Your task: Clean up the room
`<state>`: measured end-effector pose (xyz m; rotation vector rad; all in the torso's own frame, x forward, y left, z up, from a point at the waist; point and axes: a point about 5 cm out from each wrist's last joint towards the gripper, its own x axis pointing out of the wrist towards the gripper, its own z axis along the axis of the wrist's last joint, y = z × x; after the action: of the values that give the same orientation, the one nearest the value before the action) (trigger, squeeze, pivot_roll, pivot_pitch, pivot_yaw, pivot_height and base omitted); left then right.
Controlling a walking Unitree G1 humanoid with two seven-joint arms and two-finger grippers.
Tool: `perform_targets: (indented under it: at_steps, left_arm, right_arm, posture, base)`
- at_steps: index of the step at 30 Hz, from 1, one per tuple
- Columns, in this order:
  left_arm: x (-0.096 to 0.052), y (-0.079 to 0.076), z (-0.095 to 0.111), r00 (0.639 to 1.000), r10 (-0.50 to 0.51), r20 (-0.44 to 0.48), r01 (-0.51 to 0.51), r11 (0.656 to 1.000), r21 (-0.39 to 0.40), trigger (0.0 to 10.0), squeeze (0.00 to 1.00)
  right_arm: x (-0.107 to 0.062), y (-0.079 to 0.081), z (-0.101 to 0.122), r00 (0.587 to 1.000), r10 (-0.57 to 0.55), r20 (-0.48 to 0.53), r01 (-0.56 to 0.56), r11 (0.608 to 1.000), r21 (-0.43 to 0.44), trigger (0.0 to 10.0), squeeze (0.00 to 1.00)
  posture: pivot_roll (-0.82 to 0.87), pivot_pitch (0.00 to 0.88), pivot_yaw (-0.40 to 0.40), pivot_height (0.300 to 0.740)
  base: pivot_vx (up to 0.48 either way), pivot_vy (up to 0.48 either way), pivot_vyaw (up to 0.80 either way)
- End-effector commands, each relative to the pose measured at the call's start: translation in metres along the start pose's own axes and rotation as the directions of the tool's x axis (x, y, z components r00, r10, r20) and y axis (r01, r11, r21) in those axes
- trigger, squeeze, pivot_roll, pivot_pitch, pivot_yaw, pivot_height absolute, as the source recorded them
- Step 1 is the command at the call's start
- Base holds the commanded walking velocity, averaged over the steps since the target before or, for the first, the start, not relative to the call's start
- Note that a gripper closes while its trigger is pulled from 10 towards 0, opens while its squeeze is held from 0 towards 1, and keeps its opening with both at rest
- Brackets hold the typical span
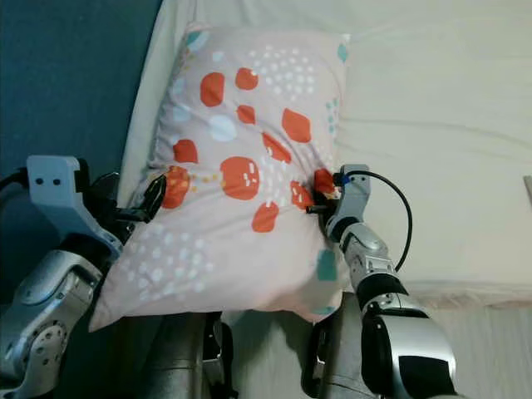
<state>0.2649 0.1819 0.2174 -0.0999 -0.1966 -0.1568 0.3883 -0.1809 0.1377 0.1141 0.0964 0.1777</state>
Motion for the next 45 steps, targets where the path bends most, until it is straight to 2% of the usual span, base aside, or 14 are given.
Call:
perform_targets:
  at_steps: [1, 10, 16, 17, 19, 20, 22, 23, 26, 32, 37, 42, 43, 45]
  left_arm:
    - [-0.005, 0.000, -0.008, 1.000, 0.009, -0.028, -0.009, 1.000, -0.004, 10.0, 0.00]
    - [-0.005, -0.001, -0.008, 1.000, 0.007, -0.027, -0.007, 1.000, -0.006, 10.0, 0.00]
    - [-0.003, -0.003, -0.011, 1.000, 0.002, -0.028, -0.003, 1.000, -0.016, 10.0, 0.00]
    - [-0.003, -0.003, -0.012, 1.000, 0.002, -0.029, -0.003, 1.000, -0.018, 10.0, 0.00]
    - [-0.003, -0.003, -0.012, 1.000, 0.002, -0.030, -0.003, 1.000, -0.020, 10.0, 0.00]
    - [-0.003, -0.003, -0.013, 1.000, 0.002, -0.031, -0.002, 1.000, -0.022, 10.0, 0.00]
    - [-0.002, -0.003, -0.013, 0.999, 0.001, -0.032, -0.002, 1.000, -0.024, 10.0, 0.00]
    - [-0.002, -0.004, -0.013, 1.000, 0.001, -0.030, -0.001, 1.000, -0.029, 10.0, 0.00]
    - [0.002, -0.006, -0.016, 1.000, -0.003, -0.024, 0.002, 0.999, -0.045, 10.0, 0.00]
    - [0.009, -0.012, -0.019, 1.000, -0.015, -0.007, 0.014, 0.997, -0.070, 10.0, 0.00]
    - [0.021, -0.019, -0.022, 0.999, -0.044, 0.016, 0.046, 0.992, -0.119, 10.0, 0.00]
    - [0.027, -0.025, -0.028, 0.997, -0.071, 0.015, 0.073, 0.984, -0.162, 10.0, 0.00]
    - [0.033, -0.038, -0.038, 0.989, -0.150, 0.001, 0.147, 0.967, -0.207, 10.0, 0.00]
    - [0.035, -0.043, -0.041, 0.984, -0.176, -0.004, 0.171, 0.962, -0.212, 10.0, 0.00]
  right_arm:
    - [-0.010, -0.035, 0.007, 0.983, -0.178, 0.037, 0.179, 0.983, -0.029, 0.0, 0.00]
    - [-0.010, -0.053, 0.047, 0.950, -0.269, 0.158, 0.276, 0.961, -0.023, 0.0, 0.00]
    - [-0.011, -0.049, 0.030, 0.961, -0.255, 0.104, 0.262, 0.963, -0.065, 0.0, 0.00]
    - [-0.012, -0.048, 0.020, 0.961, -0.266, 0.071, 0.269, 0.962, -0.041, 5.6, 0.00]
    - [-0.013, -0.048, 0.013, 0.960, -0.274, 0.049, 0.275, 0.961, -0.022, 5.6, 0.00]
    - [-0.013, -0.042, 0.004, 0.969, -0.246, 0.022, 0.246, 0.969, -0.007, 10.0, 0.01]
    - [-0.014, -0.037, -0.004, 0.975, -0.221, 0.002, 0.221, 0.975, 0.000, 10.0, 0.01]
    - [-0.014, -0.030, -0.013, 0.981, -0.191, -0.014, 0.192, 0.981, 0.014, 10.0, 1.00]
    - [-0.016, -0.019, -0.027, 0.988, -0.157, -0.014, 0.157, 0.983, 0.092, 10.0, 1.00]
    - [-0.016, -0.015, -0.024, 0.989, -0.138, 0.047, 0.131, 0.984, 0.121, 10.0, 1.00]
    - [-0.019, -0.031, 0.008, 0.972, -0.134, 0.191, 0.113, 0.986, 0.119, 10.0, 1.00]
    - [-0.022, -0.040, 0.024, 0.959, -0.126, 0.255, 0.097, 0.988, 0.123, 10.0, 1.00]
    - [-0.033, -0.060, 0.039, 0.934, -0.182, 0.309, 0.144, 0.979, 0.141, 10.0, 0.11]
    - [-0.038, -0.068, 0.042, 0.923, -0.212, 0.321, 0.174, 0.974, 0.143, 10.0, 0.11]
  posture:
    - [0.30, 0.488, -0.050, 0.598]
    - [0.30, 0.477, -0.051, 0.598]
    - [0.29, 0.467, -0.058, 0.598]
    - [0.28, 0.466, -0.058, 0.598]
    - [0.28, 0.466, -0.058, 0.598]
    - [0.28, 0.462, -0.059, 0.598]
    - [0.28, 0.462, -0.059, 0.598]
    - [0.28, 0.460, -0.060, 0.598]
    - [0.25, 0.437, -0.072, 0.598]
    - [0.23, 0.397, -0.083, 0.598]
    - [0.20, 0.336, -0.097, 0.598]
    - [0.17, 0.307, -0.101, 0.598]
    - [0.13, 0.276, -0.096, 0.598]
    - [0.13, 0.276, -0.096, 0.598]
  base:
    - [0.000, 0.000, 0.00]
    - [0.000, 0.000, 0.00]
    - [0.000, 0.000, 0.00]
    - [0.000, 0.000, 0.00]
    - [0.000, 0.000, 0.00]
    - [0.000, 0.000, 0.00]
    - [0.000, 0.000, 0.00]
    - [0.000, 0.000, 0.00]
    - [0.000, 0.000, 0.00]
    - [0.000, 0.000, 0.00]
    - [0.000, 0.000, 0.00]
    - [0.000, 0.000, 0.00]
    - [0.000, 0.000, 0.00]
    - [0.000, 0.000, 0.00]
